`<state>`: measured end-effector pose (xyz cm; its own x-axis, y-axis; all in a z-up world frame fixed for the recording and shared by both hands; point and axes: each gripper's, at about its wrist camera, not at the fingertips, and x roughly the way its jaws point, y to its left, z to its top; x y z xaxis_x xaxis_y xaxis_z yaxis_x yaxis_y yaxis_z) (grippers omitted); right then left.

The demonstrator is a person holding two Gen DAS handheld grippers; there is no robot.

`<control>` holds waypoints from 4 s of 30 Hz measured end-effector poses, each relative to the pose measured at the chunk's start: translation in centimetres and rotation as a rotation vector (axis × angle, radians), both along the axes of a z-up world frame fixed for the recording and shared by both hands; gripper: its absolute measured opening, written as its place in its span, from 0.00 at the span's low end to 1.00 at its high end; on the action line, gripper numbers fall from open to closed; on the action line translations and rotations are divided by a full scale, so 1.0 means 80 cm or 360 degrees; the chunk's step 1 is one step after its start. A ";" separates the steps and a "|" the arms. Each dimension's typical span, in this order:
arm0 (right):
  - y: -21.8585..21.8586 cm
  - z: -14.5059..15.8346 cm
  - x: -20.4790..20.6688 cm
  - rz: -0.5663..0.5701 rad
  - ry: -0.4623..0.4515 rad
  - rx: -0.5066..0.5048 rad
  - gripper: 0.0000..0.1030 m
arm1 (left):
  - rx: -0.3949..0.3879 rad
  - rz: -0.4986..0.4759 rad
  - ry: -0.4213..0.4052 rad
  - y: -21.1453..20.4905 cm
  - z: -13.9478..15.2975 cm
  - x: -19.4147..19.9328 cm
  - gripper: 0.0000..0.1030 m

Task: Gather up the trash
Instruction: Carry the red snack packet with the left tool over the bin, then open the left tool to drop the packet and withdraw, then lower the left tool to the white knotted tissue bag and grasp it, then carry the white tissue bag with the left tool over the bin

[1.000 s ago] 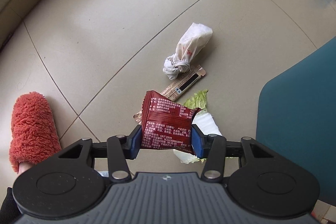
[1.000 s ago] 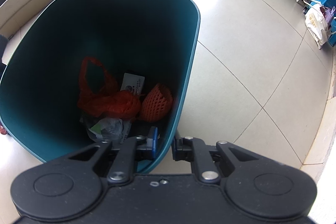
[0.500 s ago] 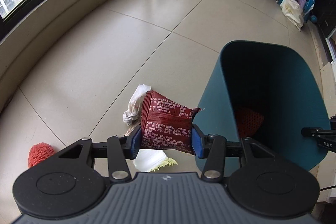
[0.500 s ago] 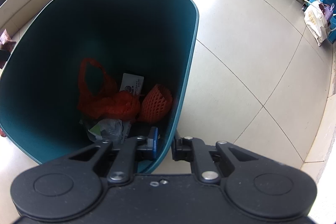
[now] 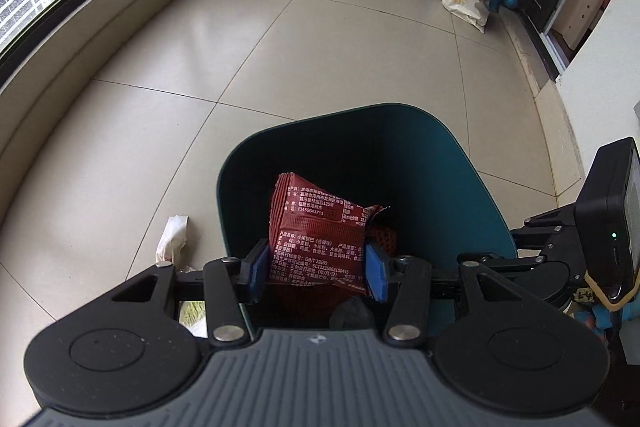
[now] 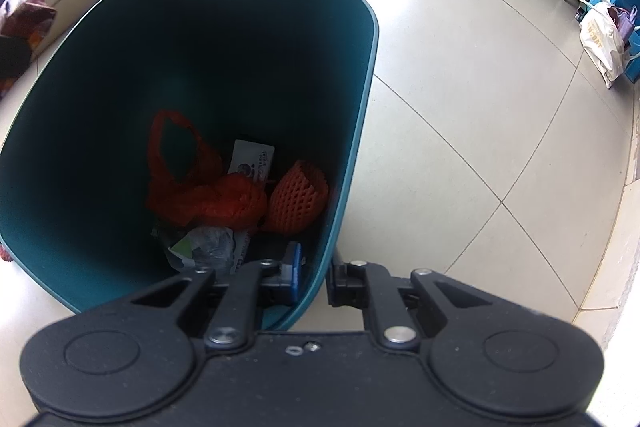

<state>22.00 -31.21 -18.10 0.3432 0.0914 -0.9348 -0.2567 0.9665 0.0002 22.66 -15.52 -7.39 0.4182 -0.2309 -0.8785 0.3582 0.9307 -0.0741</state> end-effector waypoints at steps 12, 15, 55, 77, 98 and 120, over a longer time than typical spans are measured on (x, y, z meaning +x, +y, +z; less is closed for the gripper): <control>-0.002 0.002 0.000 -0.0003 -0.0002 0.0004 0.11 | 0.0315 -0.0088 0.0278 -0.091 -0.117 0.069 0.46; -0.004 0.003 0.000 -0.0006 -0.0003 0.0018 0.11 | 0.0329 -0.0063 0.0359 -0.098 -0.139 0.088 0.46; -0.003 0.008 0.003 -0.0005 0.0013 0.0025 0.12 | 0.0009 -0.0110 0.0163 -0.034 -0.053 0.026 0.79; 0.002 0.024 0.002 -0.0033 -0.0007 -0.0034 0.08 | 0.0089 0.0318 -0.0038 0.157 -0.065 0.069 0.83; 0.005 0.001 0.004 -0.0008 0.0142 -0.0082 0.11 | 0.0103 0.0599 0.0400 0.232 -0.352 0.211 0.78; 0.017 -0.017 0.003 -0.0002 0.0131 -0.0135 0.11 | 0.0210 0.0613 0.0463 0.260 -0.345 0.186 0.15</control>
